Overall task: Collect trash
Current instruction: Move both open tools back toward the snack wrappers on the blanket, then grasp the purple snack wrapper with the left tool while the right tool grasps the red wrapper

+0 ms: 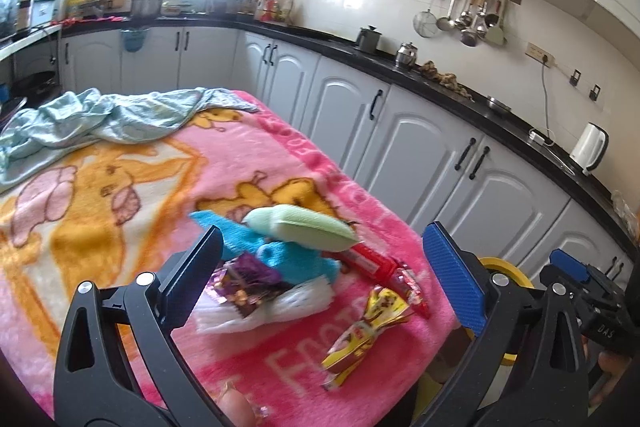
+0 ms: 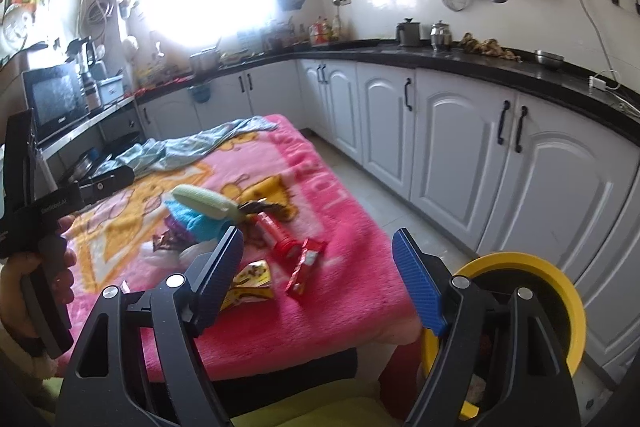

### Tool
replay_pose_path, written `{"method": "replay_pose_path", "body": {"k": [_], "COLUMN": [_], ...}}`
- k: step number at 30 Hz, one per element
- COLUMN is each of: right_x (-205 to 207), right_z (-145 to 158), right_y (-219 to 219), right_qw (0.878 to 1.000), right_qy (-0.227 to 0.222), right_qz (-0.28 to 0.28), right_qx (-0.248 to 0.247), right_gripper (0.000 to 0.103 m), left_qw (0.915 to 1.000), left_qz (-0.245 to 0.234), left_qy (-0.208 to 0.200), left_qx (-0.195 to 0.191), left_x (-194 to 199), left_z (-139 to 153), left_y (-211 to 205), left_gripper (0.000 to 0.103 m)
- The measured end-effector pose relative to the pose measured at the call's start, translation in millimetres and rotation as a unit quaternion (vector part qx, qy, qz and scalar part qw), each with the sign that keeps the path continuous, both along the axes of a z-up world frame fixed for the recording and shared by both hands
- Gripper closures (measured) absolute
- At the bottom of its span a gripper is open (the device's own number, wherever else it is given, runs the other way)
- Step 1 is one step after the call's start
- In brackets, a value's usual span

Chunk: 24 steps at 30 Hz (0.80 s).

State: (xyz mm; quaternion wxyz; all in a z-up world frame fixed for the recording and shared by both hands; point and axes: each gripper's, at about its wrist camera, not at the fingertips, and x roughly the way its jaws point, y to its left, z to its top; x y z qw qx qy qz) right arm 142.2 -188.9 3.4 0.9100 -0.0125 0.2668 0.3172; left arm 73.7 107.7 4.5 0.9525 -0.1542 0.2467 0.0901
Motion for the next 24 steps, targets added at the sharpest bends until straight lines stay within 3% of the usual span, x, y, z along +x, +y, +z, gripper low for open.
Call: {"method": "replay_pose_path", "body": {"k": [11,21,24], "right_x": [-0.4,12.5,17.4], "right_z": [-18.5,-37.6,-43.4], "right_y": [33.4,52.8,57.2], "right_qw": [0.999,0.998,0.998], "right_qy": [0.009,0.019,0.02], "right_qz": [0.022,0.019,0.016], "right_qx": [-0.026,-0.052,-0.06], "right_gripper": [0.029,0.029,0.029], "left_qw": [0.9984,0.9897,0.9844], "left_qz": [0.041,0.059,0.057], "left_qy": [0.033,0.12,0.147], "left_qx": [-0.019,-0.053,-0.079], "left_x": [-39.8,-69.2,-74.5], "left_z": [-19.5,-71.6,-88.8], "left_y": [34.4,46.2,48.5], "left_gripper": [0.011,0.011,0.011]}}
